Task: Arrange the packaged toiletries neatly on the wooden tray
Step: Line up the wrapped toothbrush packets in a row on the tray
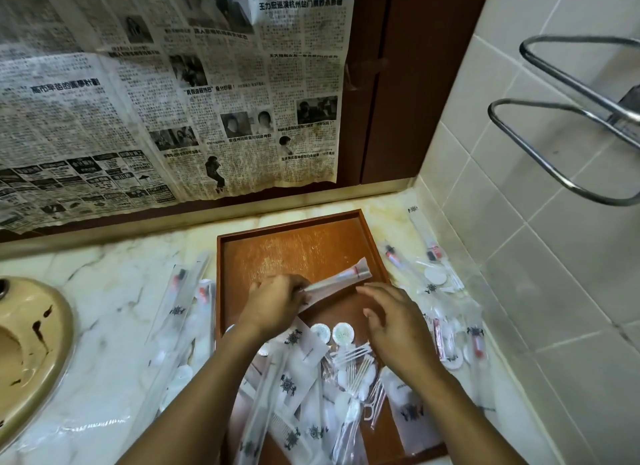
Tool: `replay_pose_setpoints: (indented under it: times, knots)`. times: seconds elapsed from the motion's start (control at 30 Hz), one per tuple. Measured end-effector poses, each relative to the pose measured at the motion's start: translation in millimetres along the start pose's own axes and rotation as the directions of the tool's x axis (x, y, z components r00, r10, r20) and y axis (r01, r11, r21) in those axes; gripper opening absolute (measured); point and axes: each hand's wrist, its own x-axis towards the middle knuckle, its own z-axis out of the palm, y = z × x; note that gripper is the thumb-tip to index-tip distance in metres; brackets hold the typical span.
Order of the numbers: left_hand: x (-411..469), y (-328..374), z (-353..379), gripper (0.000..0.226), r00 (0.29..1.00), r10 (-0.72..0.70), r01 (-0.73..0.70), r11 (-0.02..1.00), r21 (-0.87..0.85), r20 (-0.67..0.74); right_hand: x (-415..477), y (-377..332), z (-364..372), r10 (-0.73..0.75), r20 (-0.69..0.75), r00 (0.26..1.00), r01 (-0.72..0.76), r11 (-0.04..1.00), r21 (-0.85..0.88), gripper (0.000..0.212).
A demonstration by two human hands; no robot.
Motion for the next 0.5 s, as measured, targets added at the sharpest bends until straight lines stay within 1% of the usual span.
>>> replay_pose_setpoints:
  times: [0.1, 0.17, 0.23, 0.3, 0.33, 0.43, 0.5]
  knots:
    - [16, -4, 4, 0.034, 1.0, -0.007, 0.012, 0.986, 0.169, -0.03, 19, 6, 13, -0.017, 0.129, 0.991, 0.036, 0.989, -0.146, 0.049]
    - [15, -6, 10, 0.048, 0.999, -0.018, 0.027, 0.974, 0.223, -0.043, 26, 10, 20, 0.017, 0.229, 0.973, 0.039, 0.97, -0.24, 0.055]
    - [5, -10, 20, 0.047, 0.995, -0.027, 0.05, 0.972, 0.231, -0.098, 30, 14, 25, 0.028, 0.264, 0.964, 0.052, 0.956, -0.289, 0.057]
    - [-12, -12, 31, 0.042, 0.988, -0.035, 0.07, 0.97, 0.232, -0.15, 33, 17, 30, 0.009, 0.257, 0.966, 0.074, 0.947, -0.313, 0.056]
    - [-21, -12, 37, 0.041, 0.987, -0.043, 0.079, 0.968, 0.239, -0.152, 34, 20, 32, -0.003, 0.252, 0.968, 0.087, 0.942, -0.325, 0.056]
    - [-40, -15, 52, 0.051, 0.995, -0.098, 0.101, 0.957, 0.273, -0.023, 43, 26, 41, -0.04, 0.249, 0.968, 0.129, 0.927, -0.352, 0.057]
    - [-42, -21, 56, 0.056, 0.993, -0.114, 0.097, 0.95, 0.297, 0.042, 51, 30, 48, -0.068, 0.282, 0.957, 0.18, 0.901, -0.394, 0.058]
